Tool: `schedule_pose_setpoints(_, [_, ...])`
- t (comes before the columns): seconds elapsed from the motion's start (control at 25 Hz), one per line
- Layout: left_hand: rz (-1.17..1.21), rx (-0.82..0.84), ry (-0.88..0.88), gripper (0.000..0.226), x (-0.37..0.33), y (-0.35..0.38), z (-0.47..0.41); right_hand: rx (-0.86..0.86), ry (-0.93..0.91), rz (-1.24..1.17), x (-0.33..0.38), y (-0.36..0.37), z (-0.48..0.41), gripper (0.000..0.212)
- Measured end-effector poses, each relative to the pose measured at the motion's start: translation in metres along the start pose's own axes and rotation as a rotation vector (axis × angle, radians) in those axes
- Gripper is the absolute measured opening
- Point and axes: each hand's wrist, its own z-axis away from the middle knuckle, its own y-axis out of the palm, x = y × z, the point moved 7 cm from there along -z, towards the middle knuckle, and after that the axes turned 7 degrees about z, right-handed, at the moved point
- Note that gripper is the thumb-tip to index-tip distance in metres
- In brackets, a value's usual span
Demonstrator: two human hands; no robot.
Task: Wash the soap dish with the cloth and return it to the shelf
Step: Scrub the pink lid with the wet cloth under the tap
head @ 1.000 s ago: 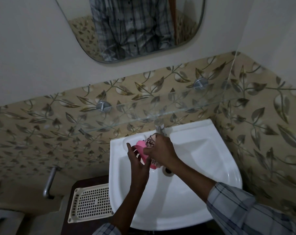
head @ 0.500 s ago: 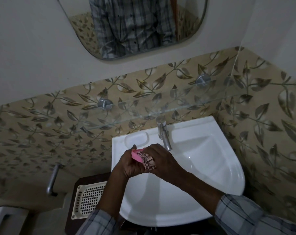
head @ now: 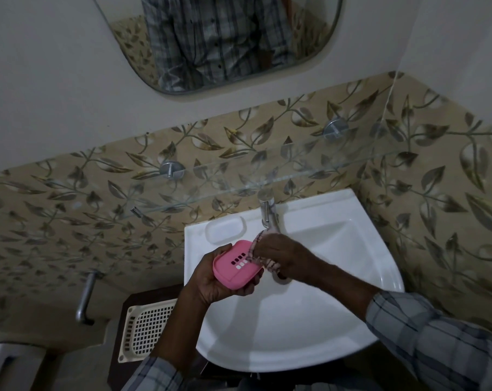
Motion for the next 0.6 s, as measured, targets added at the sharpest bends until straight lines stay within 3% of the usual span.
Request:
schedule_pose_setpoints(0.08, [0.087,-0.015,0.061,0.049,0.000,0.005,-0.001,-0.062,0.084,-0.036,-0.005,-0.001,-0.003,0.049])
schedule_pose_setpoints(0.2, [0.100,-0.108,0.202,0.051,-0.003,0.006,-0.008,-0.106,0.197,-0.108,0.043,0.015,0.003,0.044])
schedule_pose_setpoints(0.24, [0.074,-0.147,0.243,0.051,-0.002,0.005,-0.011,-0.113,0.319,-0.131,0.054,0.019,0.001,0.042])
schedule_pose_setpoints(0.36, [-0.061,-0.167,0.389,0.050,-0.004,0.007,-0.011,-0.096,1.041,-0.394,0.024,0.030,-0.016,0.023])
schedule_pose_setpoints(0.4, [-0.095,-0.158,0.410,0.050,-0.006,0.010,-0.009,-0.113,1.176,-0.485,0.016,0.032,-0.018,0.023])
schedule_pose_setpoints(0.48, [-0.110,-0.163,0.404,0.048,-0.014,0.012,-0.008,-0.118,1.136,-0.534,0.009,0.034,-0.019,0.021])
schedule_pose_setpoints(0.52, [-0.071,-0.170,0.394,0.048,-0.018,0.011,-0.007,-0.098,1.008,-0.511,0.013,0.030,-0.018,0.020])
schedule_pose_setpoints(0.6, [0.007,-0.184,0.350,0.050,-0.021,0.004,-0.009,-0.044,0.575,-0.505,0.030,0.023,-0.005,0.033])
